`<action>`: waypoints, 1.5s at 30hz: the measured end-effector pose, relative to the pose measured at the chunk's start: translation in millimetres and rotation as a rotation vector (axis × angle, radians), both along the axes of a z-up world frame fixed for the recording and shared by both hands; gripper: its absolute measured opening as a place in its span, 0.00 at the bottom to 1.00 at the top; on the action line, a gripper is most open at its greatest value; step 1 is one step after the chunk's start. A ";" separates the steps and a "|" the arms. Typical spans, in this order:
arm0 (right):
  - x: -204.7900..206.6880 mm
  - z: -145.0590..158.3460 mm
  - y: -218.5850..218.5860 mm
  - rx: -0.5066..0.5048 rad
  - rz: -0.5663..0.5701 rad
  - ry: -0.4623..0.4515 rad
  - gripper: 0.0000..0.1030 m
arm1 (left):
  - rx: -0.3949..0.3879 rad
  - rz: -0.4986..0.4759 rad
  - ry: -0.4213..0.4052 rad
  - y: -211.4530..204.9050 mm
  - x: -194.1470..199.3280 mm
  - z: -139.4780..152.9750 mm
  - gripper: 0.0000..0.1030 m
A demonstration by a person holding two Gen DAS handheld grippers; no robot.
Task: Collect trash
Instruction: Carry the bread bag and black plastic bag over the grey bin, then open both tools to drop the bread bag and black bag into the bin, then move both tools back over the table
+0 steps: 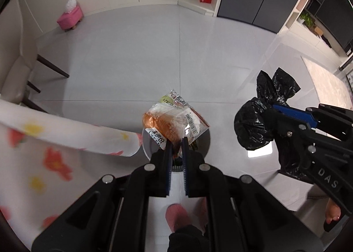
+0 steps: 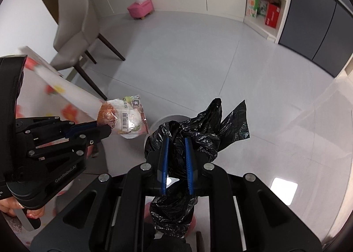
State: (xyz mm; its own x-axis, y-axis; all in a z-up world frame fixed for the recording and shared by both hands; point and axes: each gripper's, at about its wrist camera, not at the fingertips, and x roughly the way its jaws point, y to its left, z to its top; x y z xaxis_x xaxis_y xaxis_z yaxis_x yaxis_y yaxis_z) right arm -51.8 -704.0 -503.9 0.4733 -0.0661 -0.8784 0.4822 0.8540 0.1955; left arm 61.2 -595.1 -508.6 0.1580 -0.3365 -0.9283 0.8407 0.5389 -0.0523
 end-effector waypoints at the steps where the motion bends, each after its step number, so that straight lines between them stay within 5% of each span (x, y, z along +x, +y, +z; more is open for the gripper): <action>1: 2.2 -14.7 -0.9 -0.001 0.000 0.002 0.13 | 0.001 -0.004 0.005 -0.5 0.9 -13.6 0.09; 8: 15.7 -95.2 0.5 0.004 -0.001 0.011 0.13 | 0.013 -0.017 0.015 -4.8 11.1 -96.0 0.14; 10: 19.2 -104.5 2.4 0.007 0.007 0.017 0.13 | 0.025 -0.008 0.022 -3.3 16.0 -107.8 0.27; 11: 21.8 -108.5 3.7 0.009 0.014 0.018 0.13 | 0.024 -0.003 0.014 -0.8 17.0 -110.5 0.39; 14: 28.9 -113.6 9.0 0.012 0.033 0.016 0.13 | 0.013 0.003 -0.015 6.0 19.7 -112.1 0.50; 25: 61.2 -107.8 20.5 0.009 0.076 0.015 0.28 | 0.027 0.066 -0.030 26.6 43.6 -104.0 0.52; 33: 59.5 -37.6 31.4 0.019 0.080 0.057 0.28 | 0.027 0.102 -0.005 44.7 47.0 -31.9 0.52; 45: 55.0 147.9 80.8 -0.009 0.214 0.031 0.28 | -0.014 0.246 -0.021 114.0 38.9 144.8 0.62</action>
